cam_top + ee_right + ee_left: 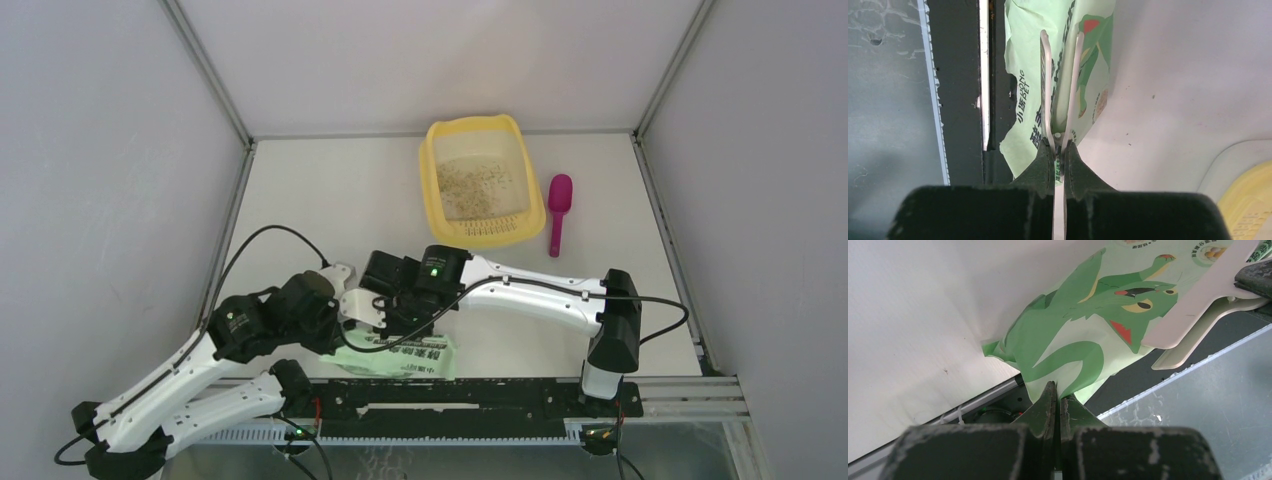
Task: Fill the litter box with clean litter
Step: Clamp the cat litter bag at the center of the board.
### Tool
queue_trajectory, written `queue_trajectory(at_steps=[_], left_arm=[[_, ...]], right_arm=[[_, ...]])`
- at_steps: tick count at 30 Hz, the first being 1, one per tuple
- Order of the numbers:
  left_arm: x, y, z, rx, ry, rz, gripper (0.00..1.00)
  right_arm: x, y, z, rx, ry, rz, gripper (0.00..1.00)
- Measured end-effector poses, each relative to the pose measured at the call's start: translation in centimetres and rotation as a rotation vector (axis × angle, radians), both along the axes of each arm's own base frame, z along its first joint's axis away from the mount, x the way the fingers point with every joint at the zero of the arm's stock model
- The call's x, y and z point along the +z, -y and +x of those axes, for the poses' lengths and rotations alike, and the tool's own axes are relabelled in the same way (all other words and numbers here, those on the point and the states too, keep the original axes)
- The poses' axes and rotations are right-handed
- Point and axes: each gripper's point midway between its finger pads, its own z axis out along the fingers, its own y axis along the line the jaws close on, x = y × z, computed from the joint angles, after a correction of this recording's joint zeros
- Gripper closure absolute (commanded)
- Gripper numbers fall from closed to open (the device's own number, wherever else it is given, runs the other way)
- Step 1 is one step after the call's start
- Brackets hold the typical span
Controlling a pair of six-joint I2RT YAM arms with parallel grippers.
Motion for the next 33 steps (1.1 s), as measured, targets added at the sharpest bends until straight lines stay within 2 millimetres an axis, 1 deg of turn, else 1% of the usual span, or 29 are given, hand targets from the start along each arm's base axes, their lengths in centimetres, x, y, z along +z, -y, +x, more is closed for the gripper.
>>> queue_trajectory(at_steps=[8,16,27,33], left_arm=[[0.1,-0.1,0.3,0.035,0.003,-0.003,1.00],[1.0,-0.5,0.6,0.080,0.015,-0.007,1.00],[1.0,-1.0,0.8,0.121,0.013,0.006,1.00],[0.9,-1.3,0.6,0.138,0.006,0.013,1.00]], right_arm=[[0.0,-0.1,0.8,-0.026,0.046,-0.013,1.00],[0.5,-0.3,1.7,-0.051,0.093,-0.011,1.00],[0.0,-0.7,1.8,-0.062,0.081,-0.040,1.00],[0.2,-0.7,1.6,-0.056,0.063,-0.072,1.00]])
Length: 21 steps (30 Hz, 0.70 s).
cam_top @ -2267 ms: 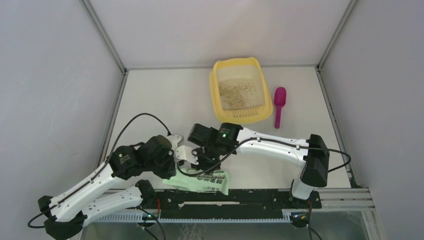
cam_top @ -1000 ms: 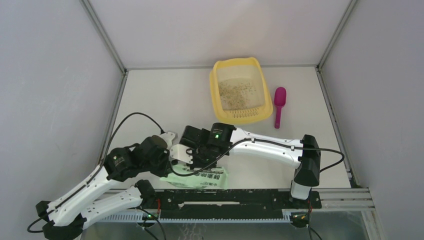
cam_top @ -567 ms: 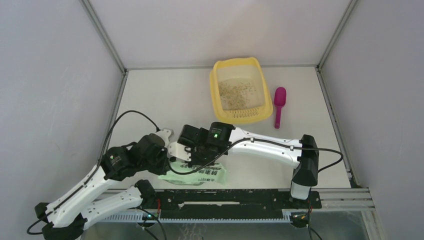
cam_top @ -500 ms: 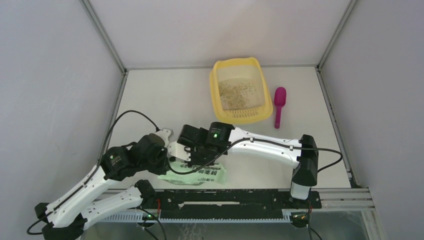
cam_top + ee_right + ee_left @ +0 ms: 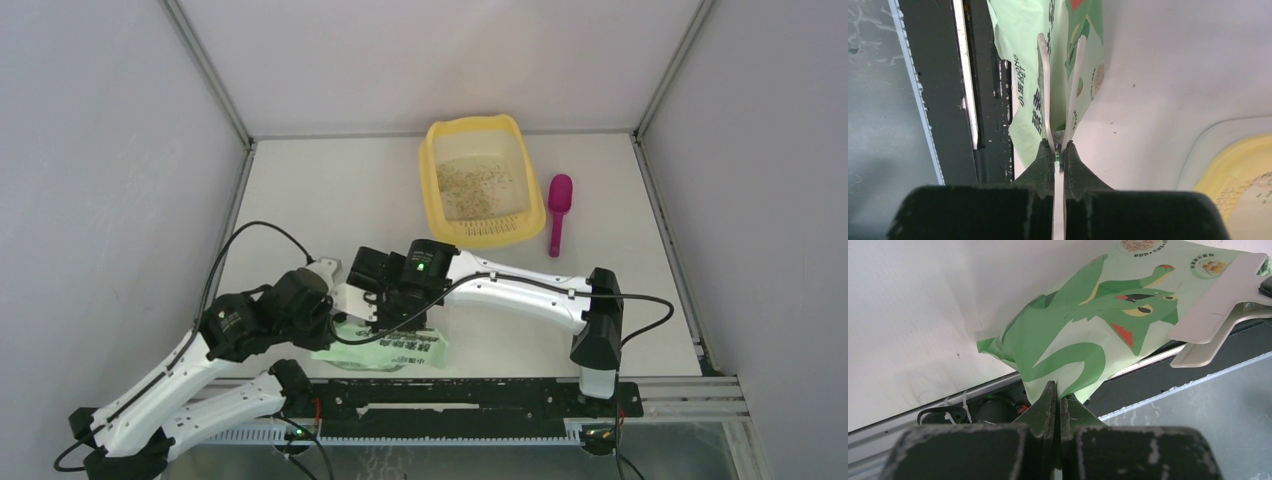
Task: Fill the litter box with clean litter
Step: Clamp the cat litter bag at the center of the board.
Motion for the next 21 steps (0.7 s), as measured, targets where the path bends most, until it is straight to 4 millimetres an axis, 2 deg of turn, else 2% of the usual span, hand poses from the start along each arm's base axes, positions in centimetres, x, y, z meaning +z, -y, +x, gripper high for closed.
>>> queue_trajectory(at_steps=[21], left_arm=[[-0.3,-2.1,-1.0,0.016,-0.002,0.045,1.00]], right_arm=[[0.4,-1.5,-1.6,0.046,-0.024,-0.068,1.00]])
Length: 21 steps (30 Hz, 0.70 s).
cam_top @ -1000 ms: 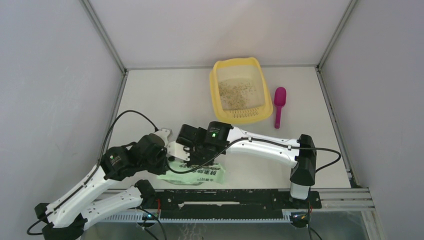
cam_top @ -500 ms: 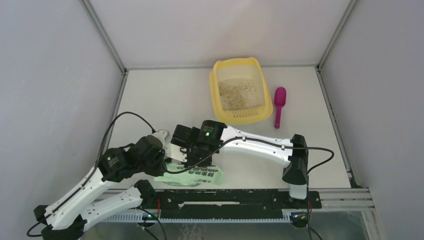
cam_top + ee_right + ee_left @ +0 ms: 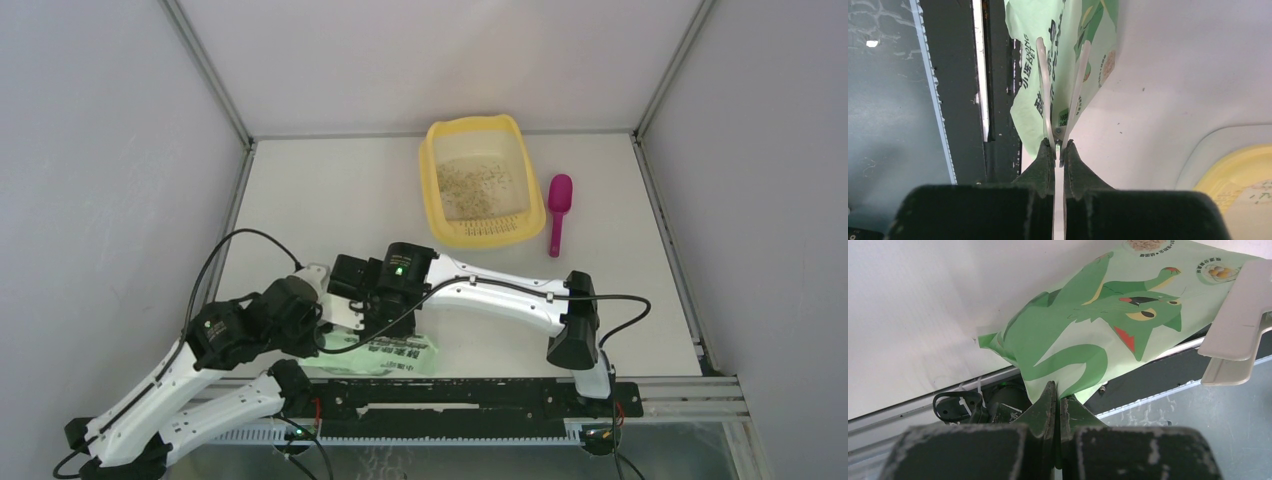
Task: Fill the litter box with clean litter
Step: Clamp the cat litter bag at the center of the board.
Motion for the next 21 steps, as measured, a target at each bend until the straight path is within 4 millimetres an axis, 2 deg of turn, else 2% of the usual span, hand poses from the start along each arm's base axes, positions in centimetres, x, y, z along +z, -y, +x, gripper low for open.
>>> queue_trajectory(at_steps=[7,21], left_arm=[[-0.1,-0.3,0.0,0.004,0.001,0.013,1.00],[-0.3,-1.7,-0.2,0.003,0.011,0.067,1.00]], right_arm=[[-0.3,-0.5,-0.5,-0.003,-0.032,0.016,1.00],[-2.0,-3.0,-2.5,-0.002,-0.190,0.180,1.00]])
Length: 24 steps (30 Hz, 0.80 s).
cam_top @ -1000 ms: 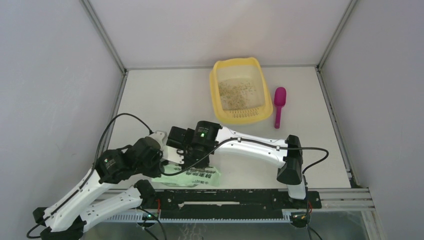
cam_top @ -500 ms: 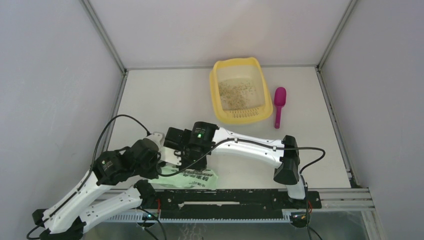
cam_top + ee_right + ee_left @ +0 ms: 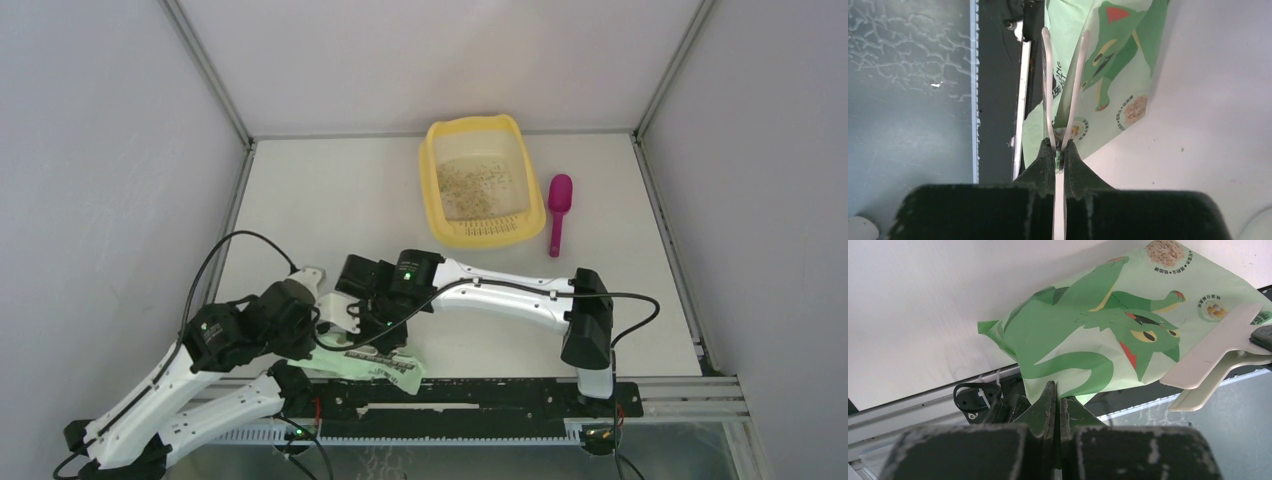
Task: Fill the litter box with clean litter
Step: Clamp the cat litter bag at the center of the board.
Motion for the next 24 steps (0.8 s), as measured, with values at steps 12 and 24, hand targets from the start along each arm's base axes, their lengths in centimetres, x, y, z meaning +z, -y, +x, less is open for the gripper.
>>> queue_trajectory(at_steps=[12,24], left_arm=[[0.3,-0.2,0.1,-0.006,0.027,-0.014,1.00],[1.0,0.4,1.8,0.047,0.093,-0.048,1.00]], right_arm=[[-0.5,-1.7,-0.6,0.002,-0.054,0.119,1.00],[-0.3,-2.1,1.8,-0.087,0.100,0.138,1.00]])
